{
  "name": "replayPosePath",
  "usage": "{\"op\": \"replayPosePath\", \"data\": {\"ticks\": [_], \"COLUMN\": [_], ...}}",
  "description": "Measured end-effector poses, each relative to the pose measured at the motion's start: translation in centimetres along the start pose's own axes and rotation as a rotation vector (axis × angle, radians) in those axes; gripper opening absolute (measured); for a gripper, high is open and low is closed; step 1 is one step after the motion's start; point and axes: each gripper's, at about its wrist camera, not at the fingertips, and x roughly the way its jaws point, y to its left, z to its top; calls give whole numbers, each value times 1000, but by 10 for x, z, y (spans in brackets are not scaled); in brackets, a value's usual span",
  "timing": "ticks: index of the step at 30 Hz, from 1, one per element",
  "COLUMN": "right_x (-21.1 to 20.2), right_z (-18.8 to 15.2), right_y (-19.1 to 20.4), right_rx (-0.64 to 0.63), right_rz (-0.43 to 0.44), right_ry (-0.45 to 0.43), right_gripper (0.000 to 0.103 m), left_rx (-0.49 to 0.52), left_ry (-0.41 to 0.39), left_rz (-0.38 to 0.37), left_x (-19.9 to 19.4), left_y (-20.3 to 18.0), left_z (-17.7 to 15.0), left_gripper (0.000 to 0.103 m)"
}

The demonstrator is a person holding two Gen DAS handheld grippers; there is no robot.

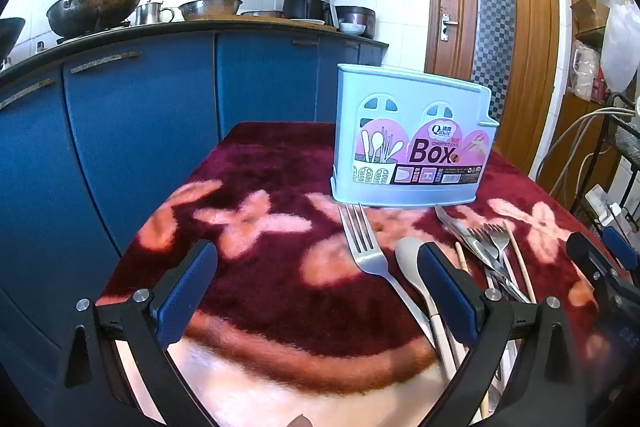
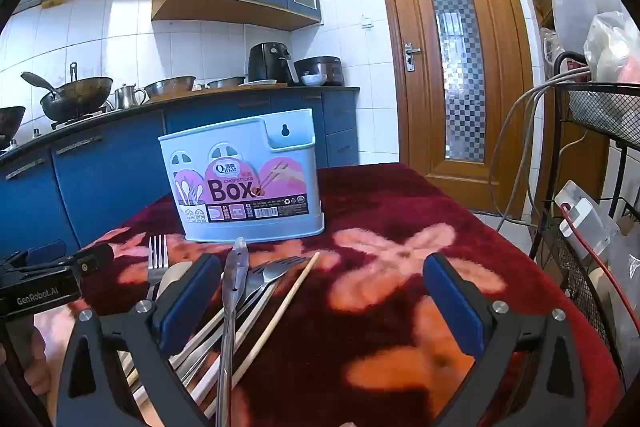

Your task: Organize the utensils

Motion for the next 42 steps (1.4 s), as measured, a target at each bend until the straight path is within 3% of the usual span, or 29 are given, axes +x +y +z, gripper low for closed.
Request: {"op": "replayPosePath", "data": {"ticks": [42], "right_x": [-1], "right_z": [0], "right_y": [0], "right_rx": [-6], "right_rz": [-2], "right_ry": [-6], "right_gripper": [103], "left_rx": [8], "left_ry": [-6], "left_rz": [0], "left_x": [-2], "left_y": [-2], "left_z": [0], "left_gripper": [101]}}
